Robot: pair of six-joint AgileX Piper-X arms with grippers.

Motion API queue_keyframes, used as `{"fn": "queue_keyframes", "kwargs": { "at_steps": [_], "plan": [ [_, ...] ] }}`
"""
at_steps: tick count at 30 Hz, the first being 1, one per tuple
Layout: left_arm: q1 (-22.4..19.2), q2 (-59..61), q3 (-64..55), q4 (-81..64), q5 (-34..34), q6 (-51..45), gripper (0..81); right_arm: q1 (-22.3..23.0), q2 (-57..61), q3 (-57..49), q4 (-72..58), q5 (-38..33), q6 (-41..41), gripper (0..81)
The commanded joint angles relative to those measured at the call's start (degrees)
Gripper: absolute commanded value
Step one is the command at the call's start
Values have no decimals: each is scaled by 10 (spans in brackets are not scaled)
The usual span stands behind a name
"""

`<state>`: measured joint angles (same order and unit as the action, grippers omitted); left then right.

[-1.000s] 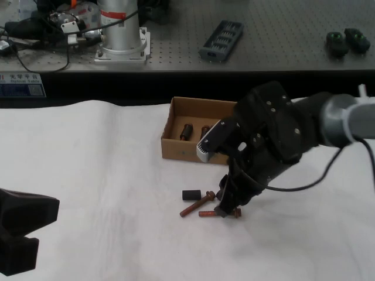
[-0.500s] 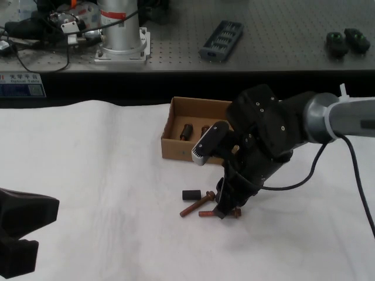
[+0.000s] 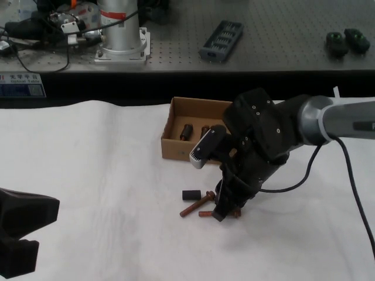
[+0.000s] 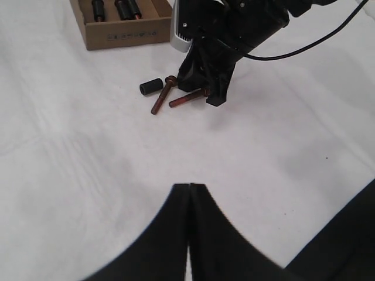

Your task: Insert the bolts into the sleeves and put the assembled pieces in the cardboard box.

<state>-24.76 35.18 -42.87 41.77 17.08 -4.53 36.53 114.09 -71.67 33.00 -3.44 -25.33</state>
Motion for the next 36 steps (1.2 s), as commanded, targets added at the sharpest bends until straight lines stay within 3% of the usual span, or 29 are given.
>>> {"fn": "queue_keyframes", "kwargs": {
  "at_steps": [1,2,9,14,17,19,21,24,26,36],
  "plan": [
    [-1,-4,-2,-8,0,8,0,-4,2,-1,8,23,-5,45],
    [-1,-4,-2,-8,0,8,0,-4,-4,-1,10,23,-5,16],
    [-1,-4,-2,-14,1,21,0,-4,-66,-1,54,20,-4,19],
    [-1,-2,-2,-24,3,151,0,-4,-145,-1,97,14,-4,19],
    [-1,5,-2,-52,3,163,5,-4,-199,7,112,-4,10,19],
    [-1,16,-2,-72,3,162,45,-4,-236,18,119,-19,26,19],
    [-1,37,-2,-81,4,160,137,-4,-277,34,124,-23,39,19],
    [-1,80,-2,-96,-2,139,366,-4,-341,63,131,-23,54,19],
    [-1,114,-2,-109,-9,117,453,-4,-388,88,130,-23,68,19],
    [-3,323,-4,-257,-13,112,393,-4,-600,179,200,-23,169,19]
  ]
}}
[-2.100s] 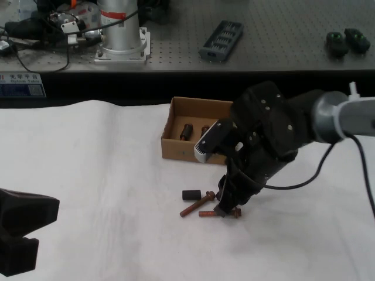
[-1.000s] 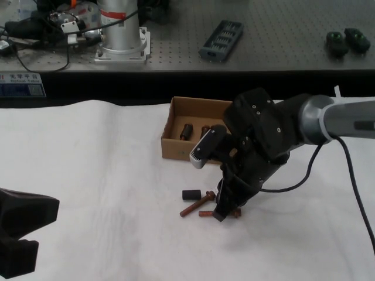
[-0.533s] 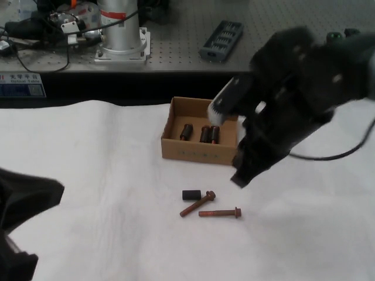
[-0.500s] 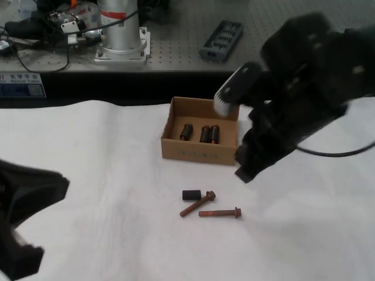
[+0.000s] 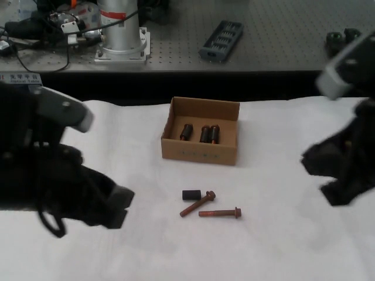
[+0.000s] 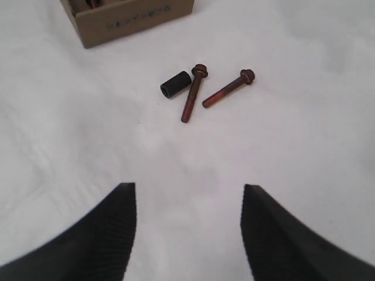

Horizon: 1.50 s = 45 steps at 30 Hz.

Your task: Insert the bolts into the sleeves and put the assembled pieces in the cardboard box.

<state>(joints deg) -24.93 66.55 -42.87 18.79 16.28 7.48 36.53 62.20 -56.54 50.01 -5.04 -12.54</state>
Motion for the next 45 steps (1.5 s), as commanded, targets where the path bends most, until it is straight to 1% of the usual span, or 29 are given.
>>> {"fn": "queue_keyframes", "kwargs": {
  "at_steps": [1,5,7,11,14,19,24,26,33,39,45],
  "plan": [
    [-5,26,-4,-48,-3,-6,393,-4,-102,36,36,-7,46,19],
    [-33,80,-24,-78,10,47,393,-4,-161,61,50,-7,66,19],
    [-57,104,-44,-78,10,101,393,-4,-183,74,54,-7,71,19],
    [-103,149,-92,-78,-23,210,393,-4,-206,92,70,-7,88,19],
    [-123,191,-133,-78,-30,271,393,-4,-209,97,85,-11,91,19],
    [-129,273,-203,-78,-26,326,393,-4,-209,97,89,-11,91,19],
    [-129,343,-263,-47,37,345,393,-4,-209,97,89,-11,91,19],
    [-129,364,-279,-26,61,369,393,-4,-209,97,89,-11,88,19],
    [-130,423,-336,69,110,384,393,-4,-209,97,89,-11,87,19],
    [-132,450,-342,65,109,406,393,-4,-209,97,89,-11,87,19],
    [-132,473,-344,64,109,411,349,-4,-209,97,89,-11,87,19]
  ]
}}
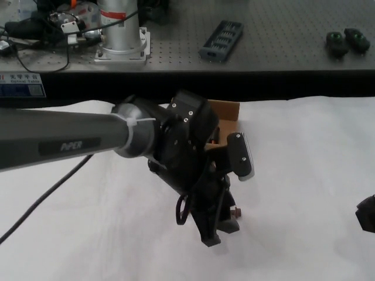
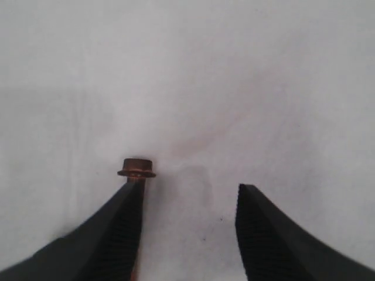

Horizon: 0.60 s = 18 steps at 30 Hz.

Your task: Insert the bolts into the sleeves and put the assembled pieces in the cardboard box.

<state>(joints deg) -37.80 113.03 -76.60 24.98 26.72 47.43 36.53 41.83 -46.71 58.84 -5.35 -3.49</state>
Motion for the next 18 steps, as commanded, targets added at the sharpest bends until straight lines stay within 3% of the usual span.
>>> {"fn": "queue_keyframes", "kwargs": {
  "at_steps": [1,5,18],
  "plan": [
    [-3,12,-7,-2,-1,15,349,-4,-5,-2,0,-9,-4,19],
    [-3,25,-8,-35,-43,28,349,-4,-5,-2,0,-24,-7,19],
    [-3,61,-17,-57,-54,28,349,-4,-5,-2,0,-26,-21,19]
  ]
}}
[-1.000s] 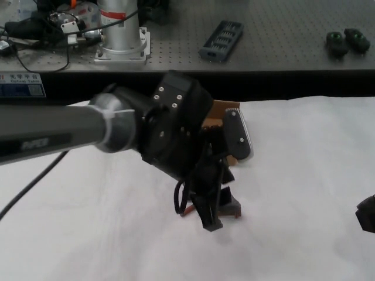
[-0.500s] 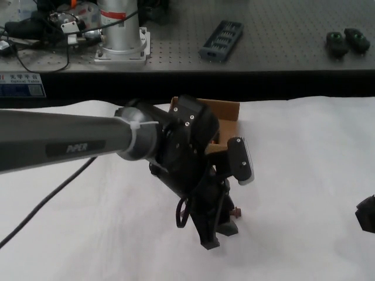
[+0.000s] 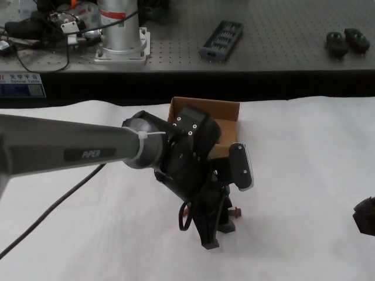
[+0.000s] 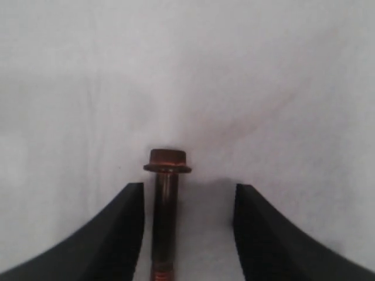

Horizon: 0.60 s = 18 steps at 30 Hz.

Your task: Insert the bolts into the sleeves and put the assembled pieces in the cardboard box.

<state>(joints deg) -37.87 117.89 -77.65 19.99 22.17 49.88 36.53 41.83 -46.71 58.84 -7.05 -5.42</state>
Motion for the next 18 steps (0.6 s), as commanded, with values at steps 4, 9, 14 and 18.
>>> {"fn": "queue_keyframes", "kwargs": {
  "at_steps": [4,9,14,18],
  "plan": [
    [-3,29,-22,-7,-14,3,349,-4,-5,-2,0,-10,-13,19],
    [-3,38,-44,-1,-23,3,277,-4,-5,-2,0,-13,-15,19],
    [-3,38,-56,15,-32,3,57,-4,-5,-2,0,-13,-15,19],
    [-4,38,-71,71,-69,30,14,-4,-5,-2,0,-13,-15,19]
  ]
}}
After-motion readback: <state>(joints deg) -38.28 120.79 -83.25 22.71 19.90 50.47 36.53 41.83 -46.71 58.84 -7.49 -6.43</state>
